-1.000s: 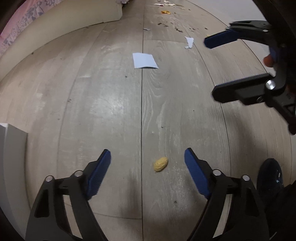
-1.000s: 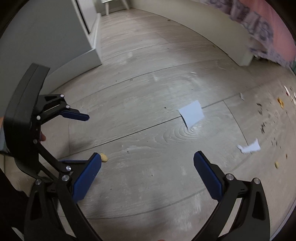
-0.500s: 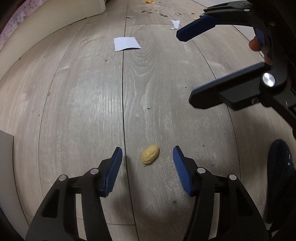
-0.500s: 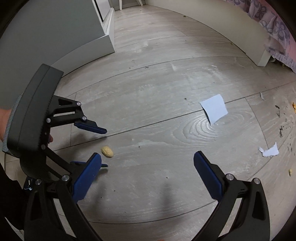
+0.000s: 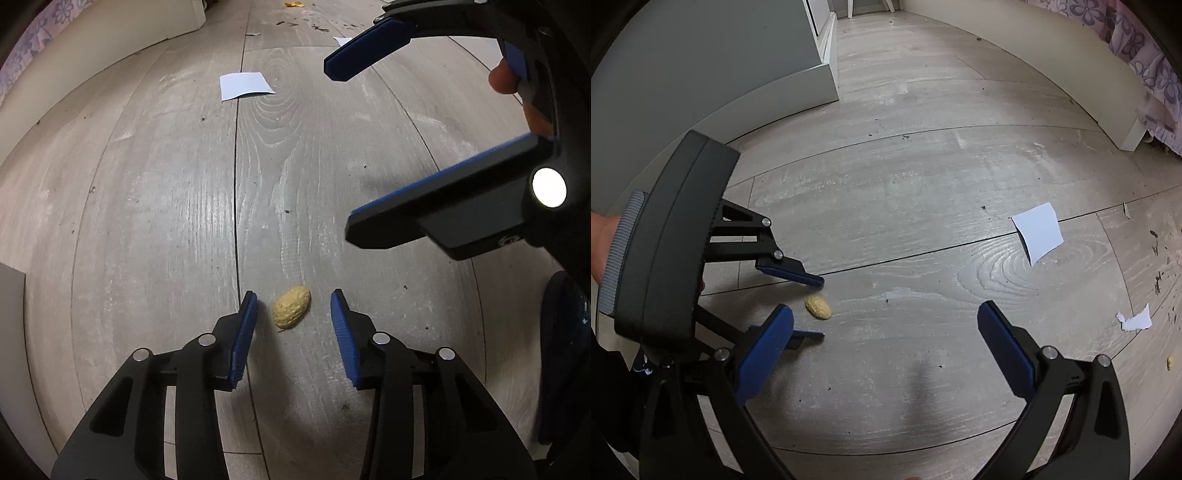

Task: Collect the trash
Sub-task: 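Close the left tool on the yellow peanut shell and lift it, then move the right tool over the white paper scrap on the floor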

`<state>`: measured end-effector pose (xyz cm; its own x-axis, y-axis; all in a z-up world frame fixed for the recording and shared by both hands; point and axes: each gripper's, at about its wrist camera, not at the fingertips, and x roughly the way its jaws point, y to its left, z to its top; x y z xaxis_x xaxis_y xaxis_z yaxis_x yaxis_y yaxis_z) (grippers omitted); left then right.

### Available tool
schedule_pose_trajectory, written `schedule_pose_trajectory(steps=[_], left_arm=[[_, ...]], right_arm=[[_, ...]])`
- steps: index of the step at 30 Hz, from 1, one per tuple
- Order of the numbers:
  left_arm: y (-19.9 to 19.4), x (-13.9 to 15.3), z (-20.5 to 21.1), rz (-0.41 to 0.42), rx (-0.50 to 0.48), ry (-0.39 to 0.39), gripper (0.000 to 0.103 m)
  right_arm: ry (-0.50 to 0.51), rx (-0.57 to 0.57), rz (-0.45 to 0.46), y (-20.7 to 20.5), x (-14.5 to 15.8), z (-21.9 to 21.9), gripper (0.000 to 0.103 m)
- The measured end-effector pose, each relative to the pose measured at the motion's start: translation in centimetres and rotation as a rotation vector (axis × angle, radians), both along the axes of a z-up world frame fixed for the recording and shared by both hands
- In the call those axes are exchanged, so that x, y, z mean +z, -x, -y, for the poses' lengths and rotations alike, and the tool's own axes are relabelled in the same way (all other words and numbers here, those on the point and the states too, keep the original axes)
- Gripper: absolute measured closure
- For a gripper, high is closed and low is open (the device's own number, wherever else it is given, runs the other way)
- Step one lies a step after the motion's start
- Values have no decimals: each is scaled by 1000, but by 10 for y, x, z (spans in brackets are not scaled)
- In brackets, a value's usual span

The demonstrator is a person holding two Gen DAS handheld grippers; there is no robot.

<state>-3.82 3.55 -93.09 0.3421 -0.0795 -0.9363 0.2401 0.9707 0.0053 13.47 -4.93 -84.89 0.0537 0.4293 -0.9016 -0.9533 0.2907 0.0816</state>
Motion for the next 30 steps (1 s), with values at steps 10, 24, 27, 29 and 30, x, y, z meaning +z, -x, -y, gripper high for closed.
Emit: schedule_pose_trajectory(steps=[10, 24, 27, 29, 30], left_arm=[[11, 3, 4, 21, 8, -4, 85], [11, 14, 3, 59, 36, 1, 86], [5, 23, -2, 66, 52, 1, 86], [2, 34, -6, 69, 66, 5, 86], [-1, 37, -9, 72, 70, 6, 86]], right_arm=[[3, -22, 5, -2, 1, 3, 6], [7, -36, 3, -4, -1, 3, 6], [1, -125, 7, -15, 6, 9, 6], [-9, -183, -10, -23, 12, 15, 6], [-14, -214, -17, -28, 15, 18, 6]])
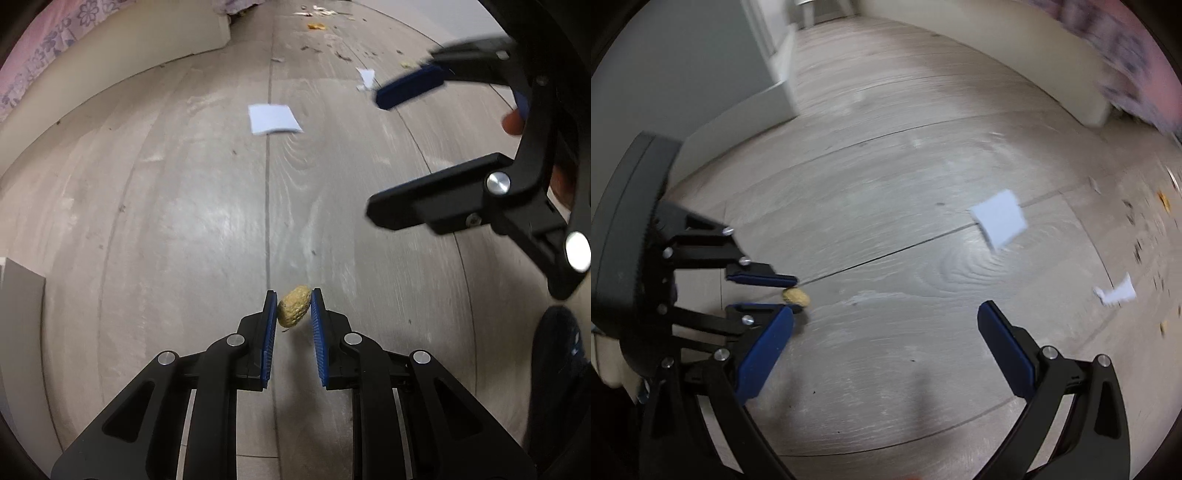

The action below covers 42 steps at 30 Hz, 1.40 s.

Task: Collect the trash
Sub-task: 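Move the right tool over the white paper scrap on the floor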

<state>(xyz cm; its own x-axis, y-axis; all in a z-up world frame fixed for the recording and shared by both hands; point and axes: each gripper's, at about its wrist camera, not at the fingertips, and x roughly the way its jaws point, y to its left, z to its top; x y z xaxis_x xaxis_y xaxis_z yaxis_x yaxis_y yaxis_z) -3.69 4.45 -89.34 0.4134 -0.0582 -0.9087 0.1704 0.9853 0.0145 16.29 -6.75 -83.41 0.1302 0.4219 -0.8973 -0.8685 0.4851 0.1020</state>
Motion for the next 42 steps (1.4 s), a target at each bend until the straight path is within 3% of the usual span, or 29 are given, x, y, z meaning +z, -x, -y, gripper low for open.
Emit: schedule_pose_trajectory(steps=[7, 16, 25, 36, 42], left_arm=[[-43, 19, -26, 50, 47, -17, 86], [-99, 15, -59, 80, 100, -30, 86], [-136, 16, -68, 109, 110, -21, 86], [-163, 16, -64, 124, 75, -34, 86], [-172, 6, -67, 121, 105, -28, 86]], right_arm=[[-15, -99, 45, -39, 8, -5, 6], [-25, -152, 85, -81, 7, -29, 6], [-15, -174, 95, -101, -6, -43, 6], [-10, -223, 102, -121, -14, -47, 6], [1, -251, 95, -127, -26, -44, 6]])
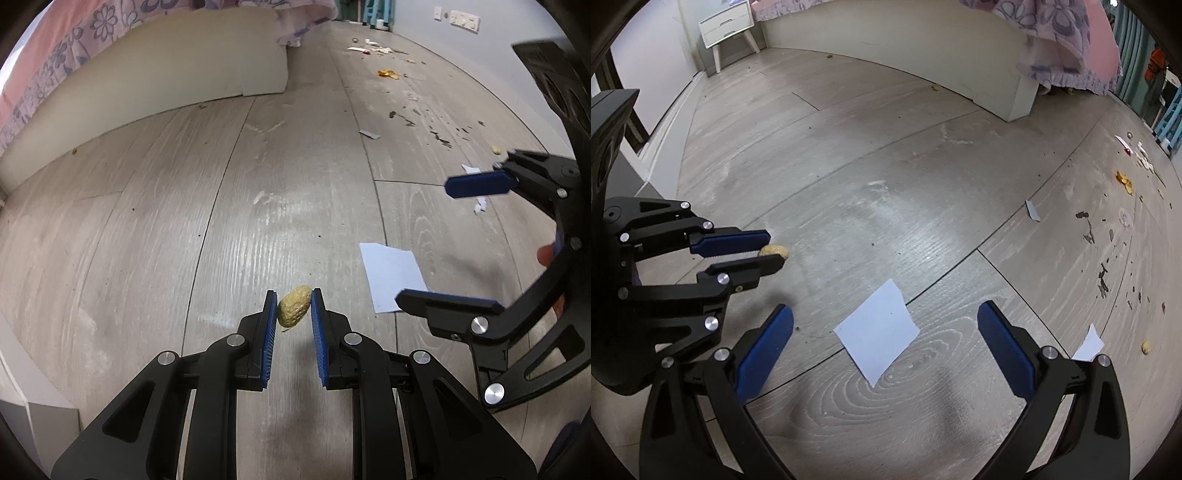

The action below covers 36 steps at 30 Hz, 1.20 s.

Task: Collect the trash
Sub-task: 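Move the right tool over the white paper scrap on the floor, then close the right tool on the white paper scrap and lift it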

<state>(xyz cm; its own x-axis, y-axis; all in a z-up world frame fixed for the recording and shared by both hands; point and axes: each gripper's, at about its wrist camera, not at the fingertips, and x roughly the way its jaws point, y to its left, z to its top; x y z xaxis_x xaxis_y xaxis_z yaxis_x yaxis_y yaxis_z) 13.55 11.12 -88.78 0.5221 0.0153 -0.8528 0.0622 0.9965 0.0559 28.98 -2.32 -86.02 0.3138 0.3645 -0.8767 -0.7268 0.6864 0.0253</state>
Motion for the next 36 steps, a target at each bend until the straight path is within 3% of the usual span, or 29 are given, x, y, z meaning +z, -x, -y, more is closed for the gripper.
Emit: schedule_pose_trajectory(steps=[10, 27, 36], left_arm=[[0, -11, -8, -10, 23, -23, 86], [0, -25, -23, -24, 48, 12, 86], [1, -33, -20, -32, 29, 25, 86]], right_arm=[[2, -26, -34, -5, -17, -3, 6], [71, -25, -44, -7, -49, -8, 7], [60, 1, -23, -5, -43, -10, 33]])
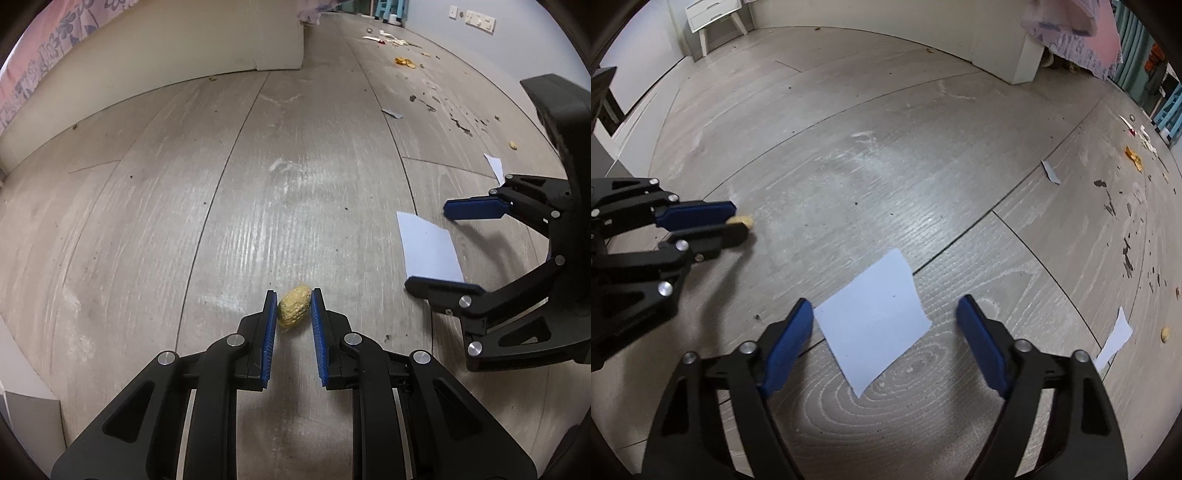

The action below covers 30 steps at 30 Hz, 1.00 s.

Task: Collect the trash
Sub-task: 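Close the right tool on the white paper scrap and lift it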

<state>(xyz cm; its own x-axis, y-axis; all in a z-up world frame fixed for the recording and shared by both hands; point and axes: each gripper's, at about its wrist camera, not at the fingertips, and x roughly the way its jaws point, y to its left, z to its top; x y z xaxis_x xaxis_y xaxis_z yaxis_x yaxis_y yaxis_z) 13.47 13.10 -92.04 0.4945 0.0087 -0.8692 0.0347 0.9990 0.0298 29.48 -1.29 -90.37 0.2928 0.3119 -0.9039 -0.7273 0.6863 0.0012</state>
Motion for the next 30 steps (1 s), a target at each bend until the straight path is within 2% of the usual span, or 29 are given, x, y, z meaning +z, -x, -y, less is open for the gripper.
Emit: schedule_pose_trajectory(steps=[2, 6, 11, 15, 17, 22, 30], left_arm=[[0, 0, -1, -1, 1, 0, 86], [0, 0, -1, 3, 8, -4, 86], [1, 2, 1, 16, 1, 2, 86], [1, 3, 0, 21, 2, 4, 86], [2, 3, -1, 21, 5, 4, 86], [2, 4, 0, 24, 1, 5, 86], [0, 14, 8, 32, -4, 9, 86]], right_arm=[[0, 18, 3, 3, 1, -2, 41], [2, 41, -8, 4, 3, -6, 50], [-10, 59, -8, 7, 5, -9, 74], [-17, 61, -15, 6, 5, -10, 82], [-20, 60, -25, 5, 6, -9, 90], [-29, 56, -40, 6, 6, -6, 95], [-42, 48, -40, 8, 22, 4, 97]])
